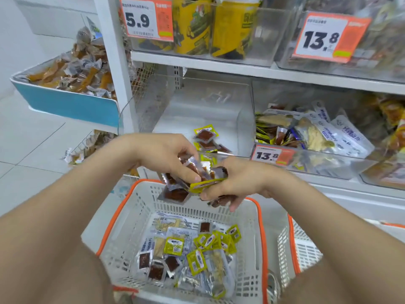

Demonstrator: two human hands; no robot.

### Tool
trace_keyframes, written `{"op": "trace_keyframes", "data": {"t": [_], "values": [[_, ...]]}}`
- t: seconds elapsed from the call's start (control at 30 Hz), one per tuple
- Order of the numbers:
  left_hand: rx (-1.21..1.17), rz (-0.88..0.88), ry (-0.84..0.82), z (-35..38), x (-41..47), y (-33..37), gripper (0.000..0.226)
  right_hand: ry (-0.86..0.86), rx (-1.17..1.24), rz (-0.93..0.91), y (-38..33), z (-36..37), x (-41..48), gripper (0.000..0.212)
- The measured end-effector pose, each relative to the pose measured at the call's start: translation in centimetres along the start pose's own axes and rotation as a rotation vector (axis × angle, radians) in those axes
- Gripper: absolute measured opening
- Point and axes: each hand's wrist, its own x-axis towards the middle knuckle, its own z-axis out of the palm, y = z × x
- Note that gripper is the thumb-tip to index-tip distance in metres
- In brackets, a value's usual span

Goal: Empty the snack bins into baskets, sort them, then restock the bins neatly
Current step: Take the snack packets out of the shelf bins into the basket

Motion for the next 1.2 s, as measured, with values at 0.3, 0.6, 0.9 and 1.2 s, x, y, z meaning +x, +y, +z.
{"op": "trace_keyframes", "data": {"t": [0.3,0.6,0.9,1.2], "values": [[0.167,-0.142,-0.064,2.6,2.3,-1.4,0.018,0.108,-0.456,-0.07,1.4,-0.1,1.1,0.062],[0.321,-0.528,0.464,-3.1,5.3,-6.5,0.019,0.786,-0.561,-0.12,-1.5,-3.9,6.5,0.018],[0.453,-0.716,-0.02,-4.8,6.8,-5.8,0.075,0.31,-0.762,0.27,-2.6,-4.8,12.2,0.052],[-0.047,-0.617,0.278,-4.0,9.9,-7.9,0.021,0.274,0.165,0.155,-1.5,-6.6,12.4,0.084]]}}
